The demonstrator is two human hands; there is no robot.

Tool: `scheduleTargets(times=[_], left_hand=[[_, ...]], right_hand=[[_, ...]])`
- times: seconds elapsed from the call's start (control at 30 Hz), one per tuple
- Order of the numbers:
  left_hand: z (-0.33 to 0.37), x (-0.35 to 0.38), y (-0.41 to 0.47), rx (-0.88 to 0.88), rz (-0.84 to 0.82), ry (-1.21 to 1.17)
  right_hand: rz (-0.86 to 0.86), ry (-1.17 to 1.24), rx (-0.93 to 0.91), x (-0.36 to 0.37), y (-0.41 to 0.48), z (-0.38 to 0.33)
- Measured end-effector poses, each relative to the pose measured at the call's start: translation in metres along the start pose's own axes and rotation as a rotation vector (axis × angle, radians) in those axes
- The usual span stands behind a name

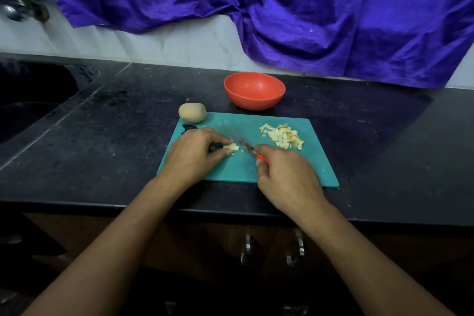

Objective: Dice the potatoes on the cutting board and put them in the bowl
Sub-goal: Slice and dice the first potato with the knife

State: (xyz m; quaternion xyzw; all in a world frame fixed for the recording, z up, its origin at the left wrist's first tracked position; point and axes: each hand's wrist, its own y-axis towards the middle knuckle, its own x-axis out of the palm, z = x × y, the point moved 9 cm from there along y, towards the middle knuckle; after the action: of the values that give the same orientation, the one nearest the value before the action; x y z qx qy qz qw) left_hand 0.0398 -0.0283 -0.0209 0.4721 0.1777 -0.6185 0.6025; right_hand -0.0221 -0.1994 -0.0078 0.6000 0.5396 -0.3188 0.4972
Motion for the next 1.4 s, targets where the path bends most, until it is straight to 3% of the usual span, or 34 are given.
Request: scheduleTargets(times=[0.47, 0.8, 1.2, 1.4], left_hand=[[0.014, -0.006, -0.01, -0.067, 0.183, 0.146], [0.018, -0.004, -0.008, -0.068, 0.212, 0.264], [-0.003, -0.009, -0.009, -0.101, 0.122, -0.006], [-0.002, -0.008, -0.008, -0.127, 0.123, 0.021]], right_hand=[[-0.093, 0.01, -0.049, 0.006, 0.02, -0.009], [0.029, 0.104, -0.029, -0.001, 0.008, -0.001], [0.009, 0.062, -0.02, 0.002, 0.008, -0.002], [-0.005, 0.011, -0.022, 0.005, 0.009, -0.007]])
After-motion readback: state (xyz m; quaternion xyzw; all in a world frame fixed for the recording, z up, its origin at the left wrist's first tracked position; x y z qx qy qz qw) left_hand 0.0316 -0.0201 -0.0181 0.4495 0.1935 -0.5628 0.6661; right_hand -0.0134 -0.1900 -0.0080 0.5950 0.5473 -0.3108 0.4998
